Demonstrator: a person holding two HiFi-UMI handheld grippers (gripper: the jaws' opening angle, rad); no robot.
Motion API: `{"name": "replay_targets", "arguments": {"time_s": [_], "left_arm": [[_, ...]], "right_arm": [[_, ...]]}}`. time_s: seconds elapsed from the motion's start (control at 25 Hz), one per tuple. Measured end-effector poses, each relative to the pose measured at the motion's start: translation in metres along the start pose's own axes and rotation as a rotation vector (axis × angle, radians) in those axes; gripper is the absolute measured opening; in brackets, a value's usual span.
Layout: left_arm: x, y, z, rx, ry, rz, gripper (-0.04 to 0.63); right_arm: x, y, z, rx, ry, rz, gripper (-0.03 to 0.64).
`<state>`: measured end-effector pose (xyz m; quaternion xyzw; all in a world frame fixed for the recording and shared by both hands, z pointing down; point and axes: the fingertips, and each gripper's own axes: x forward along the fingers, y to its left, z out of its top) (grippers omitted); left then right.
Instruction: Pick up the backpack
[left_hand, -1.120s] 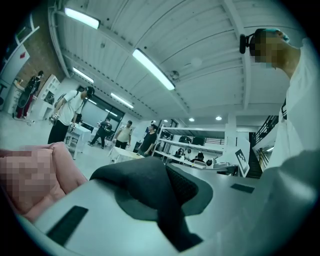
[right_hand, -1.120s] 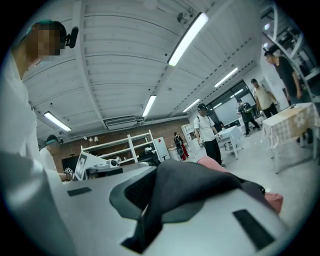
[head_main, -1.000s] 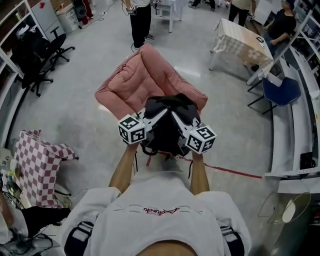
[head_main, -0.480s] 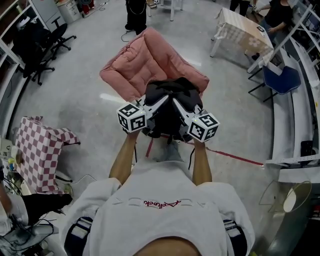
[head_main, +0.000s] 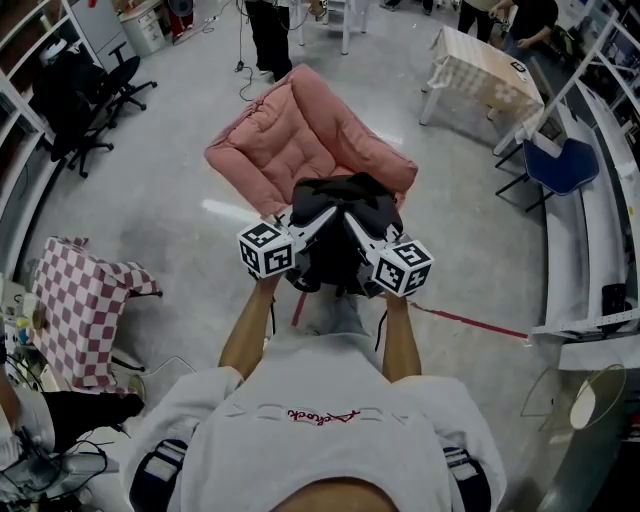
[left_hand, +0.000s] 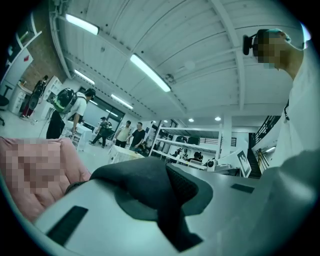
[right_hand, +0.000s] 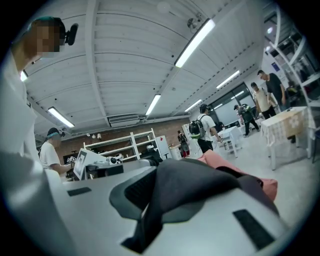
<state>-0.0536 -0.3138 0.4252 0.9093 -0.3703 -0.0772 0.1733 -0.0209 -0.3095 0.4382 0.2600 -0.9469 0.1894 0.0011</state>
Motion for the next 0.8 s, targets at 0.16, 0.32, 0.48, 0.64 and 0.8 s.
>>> {"name": "replay_targets", "arguments": {"time_s": [0.16, 0.32, 0.48, 0.64, 0.8], "left_arm": [[0.000, -0.002, -0.001, 0.004, 0.003, -0.006, 0.051], [0.002, -0.003, -0.002, 0.005, 0.003, -0.010, 0.051], [0.006, -0.004, -0.004, 0.009, 0.007, -0.016, 0.050], [0.009, -0.003, -0.004, 0.008, 0.007, -0.017, 0.050], [0.014, -0.003, -0.003, 0.015, 0.005, -0.018, 0.050]], "right_arm": [[-0.003, 0.001, -0.003, -0.005, 0.006, -0.007, 0.046], [-0.005, -0.001, -0.004, -0.008, 0.009, -0.013, 0.046], [-0.007, -0.004, -0.004, -0.006, 0.007, -0.020, 0.046], [-0.008, -0.007, -0.004, -0.005, 0.009, -0.019, 0.046], [-0.008, -0.011, -0.002, -0.013, 0.008, -0.020, 0.046]]}}
